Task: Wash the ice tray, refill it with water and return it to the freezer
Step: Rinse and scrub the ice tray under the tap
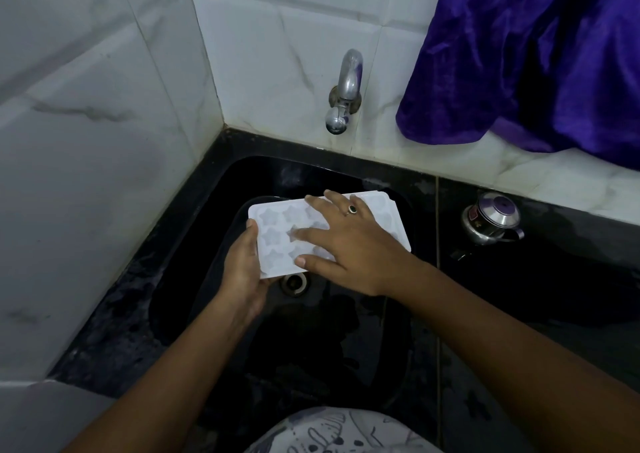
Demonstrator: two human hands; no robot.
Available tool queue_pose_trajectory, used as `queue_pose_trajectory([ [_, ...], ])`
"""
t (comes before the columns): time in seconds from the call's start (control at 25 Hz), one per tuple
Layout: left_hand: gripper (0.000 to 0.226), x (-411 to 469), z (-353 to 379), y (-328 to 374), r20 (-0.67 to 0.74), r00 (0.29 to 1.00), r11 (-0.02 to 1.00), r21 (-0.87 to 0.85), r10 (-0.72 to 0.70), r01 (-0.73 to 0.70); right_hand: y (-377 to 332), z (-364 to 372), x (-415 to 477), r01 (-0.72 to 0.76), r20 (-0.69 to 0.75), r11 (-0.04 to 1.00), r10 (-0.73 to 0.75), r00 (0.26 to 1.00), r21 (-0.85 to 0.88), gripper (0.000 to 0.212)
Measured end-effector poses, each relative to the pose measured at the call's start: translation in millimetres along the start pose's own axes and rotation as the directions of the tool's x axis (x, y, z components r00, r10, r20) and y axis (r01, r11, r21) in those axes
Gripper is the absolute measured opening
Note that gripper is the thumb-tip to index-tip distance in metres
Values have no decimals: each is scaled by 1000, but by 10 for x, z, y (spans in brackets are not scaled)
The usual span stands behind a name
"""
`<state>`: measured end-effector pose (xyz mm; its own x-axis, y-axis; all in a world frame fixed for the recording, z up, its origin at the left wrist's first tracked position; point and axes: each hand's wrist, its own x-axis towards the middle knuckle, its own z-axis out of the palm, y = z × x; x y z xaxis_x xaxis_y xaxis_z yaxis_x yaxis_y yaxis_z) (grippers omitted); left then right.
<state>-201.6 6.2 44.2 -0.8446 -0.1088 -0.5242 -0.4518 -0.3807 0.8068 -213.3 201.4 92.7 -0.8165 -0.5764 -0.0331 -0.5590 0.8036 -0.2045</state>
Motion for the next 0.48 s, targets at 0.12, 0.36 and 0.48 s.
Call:
queue_pose_trajectory([
  [0.12,48,14,-17,-15,-25,1000,1000,0,10,-10,100,18,-103,-59,-67,997,62,996,54,55],
  [0.36,48,25,57,-93,-4,1000,1000,17,-11,12,80,64,-22,-130,-13,987,130,991,-95,58],
  [0.48,49,61,53,-58,-14,1000,1000,-1,0,0,96,52,-15,-126,20,992,125,992,15,62],
])
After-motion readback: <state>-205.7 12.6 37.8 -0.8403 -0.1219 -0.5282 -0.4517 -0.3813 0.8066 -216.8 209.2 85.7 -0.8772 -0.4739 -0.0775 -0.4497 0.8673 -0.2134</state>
